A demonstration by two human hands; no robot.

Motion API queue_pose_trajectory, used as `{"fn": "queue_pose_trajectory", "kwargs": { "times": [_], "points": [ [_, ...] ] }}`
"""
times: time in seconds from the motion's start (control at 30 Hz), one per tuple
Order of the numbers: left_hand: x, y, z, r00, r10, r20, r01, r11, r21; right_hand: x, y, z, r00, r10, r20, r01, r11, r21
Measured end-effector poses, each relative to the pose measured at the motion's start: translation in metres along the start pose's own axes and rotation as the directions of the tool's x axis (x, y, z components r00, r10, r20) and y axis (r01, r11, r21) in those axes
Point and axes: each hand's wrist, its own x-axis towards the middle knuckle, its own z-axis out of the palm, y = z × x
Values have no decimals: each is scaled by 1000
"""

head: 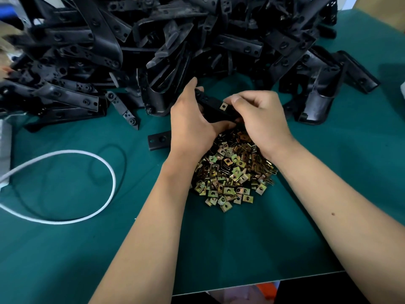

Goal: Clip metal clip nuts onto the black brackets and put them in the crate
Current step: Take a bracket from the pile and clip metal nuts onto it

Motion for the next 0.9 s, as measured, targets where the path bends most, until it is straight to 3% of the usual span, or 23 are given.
{"fn": "queue_pose_trajectory", "kwargs": {
  "times": [0.33,0.53,0.67,0.77,0.83,0.9],
  "points": [
    [-1,3,0,1000,-10,-5,10,999,30,-1,-2,-5,986,-142,85,150,984,-98],
    [-3,4,-3,1000,1,-7,-1,998,64,-1,-4,-11,983,-108,151,119,991,-65],
    [-4,6,-6,996,20,-91,-5,987,164,5,-6,-16,971,-1,238,6,1000,-21],
    [-1,4,-8,990,42,-135,-21,988,153,10,-4,-19,981,0,195,0,1000,-2],
    [1,0,-11,989,31,-147,-18,996,88,14,0,-26,992,-10,129,26,993,-117],
    [2,-3,-15,989,0,-147,4,1000,30,19,5,-34,987,-44,152,90,945,-313]
  ]
}}
